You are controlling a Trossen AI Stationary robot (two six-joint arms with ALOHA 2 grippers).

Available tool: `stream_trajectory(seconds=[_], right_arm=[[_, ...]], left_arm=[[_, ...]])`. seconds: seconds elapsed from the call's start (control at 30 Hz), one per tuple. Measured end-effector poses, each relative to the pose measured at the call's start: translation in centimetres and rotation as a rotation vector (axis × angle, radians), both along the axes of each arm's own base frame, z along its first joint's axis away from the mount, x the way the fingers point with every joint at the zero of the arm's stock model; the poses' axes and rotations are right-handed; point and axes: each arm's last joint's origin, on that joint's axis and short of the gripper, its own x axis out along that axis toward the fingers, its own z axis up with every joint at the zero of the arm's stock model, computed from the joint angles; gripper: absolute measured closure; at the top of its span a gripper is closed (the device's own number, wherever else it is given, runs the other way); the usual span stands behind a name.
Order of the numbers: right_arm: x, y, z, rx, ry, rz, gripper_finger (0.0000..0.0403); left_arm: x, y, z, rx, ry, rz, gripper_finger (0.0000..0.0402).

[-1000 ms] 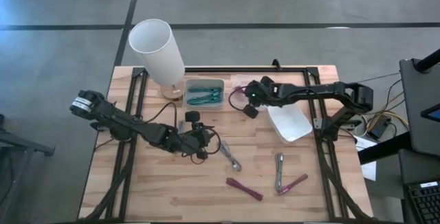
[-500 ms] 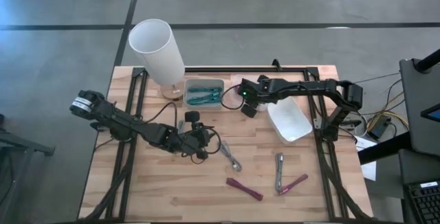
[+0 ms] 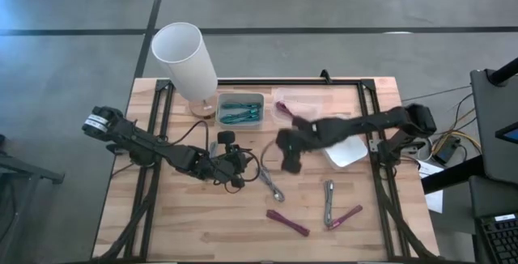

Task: Pick & Place USB Port
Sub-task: Put the left black and pink USB cable into the transparent bin

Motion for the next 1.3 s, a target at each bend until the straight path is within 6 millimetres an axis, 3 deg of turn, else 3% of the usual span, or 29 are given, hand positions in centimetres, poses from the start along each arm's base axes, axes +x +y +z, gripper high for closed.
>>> stream_trajectory(seconds=[0.23, 0.43, 0.7, 0.87, 1.3], right_arm=[[-1.1, 6.6, -0.4, 0.256, 0.034, 0.090, 0.0241], [-2.0, 10.5, -1.2, 0.339, 0.060, 0.034, 0.0241], [-1.7, 14.7, -5.6, 0.385, 0.156, -0.083, 0.0241], [-0.9, 16.3, -7.4, 0.417, 0.175, -0.100, 0.0241], [2.3, 18.1, -11.2, 0.378, 0.223, -0.091, 0.0241]], left_arm=[[0.0, 0.1, 0.0, 0.001, 0.000, 0.003, 0.0278], [0.1, 0.1, 0.0, -0.023, -0.016, 0.018, 0.0278], [0.1, 0.1, 0.1, -0.053, -0.038, 0.035, 0.0278], [0.1, 0.1, 0.1, -0.091, -0.060, 0.055, 0.0278], [-0.1, 0.1, -0.5, -0.132, -0.045, 0.055, 0.0278]])
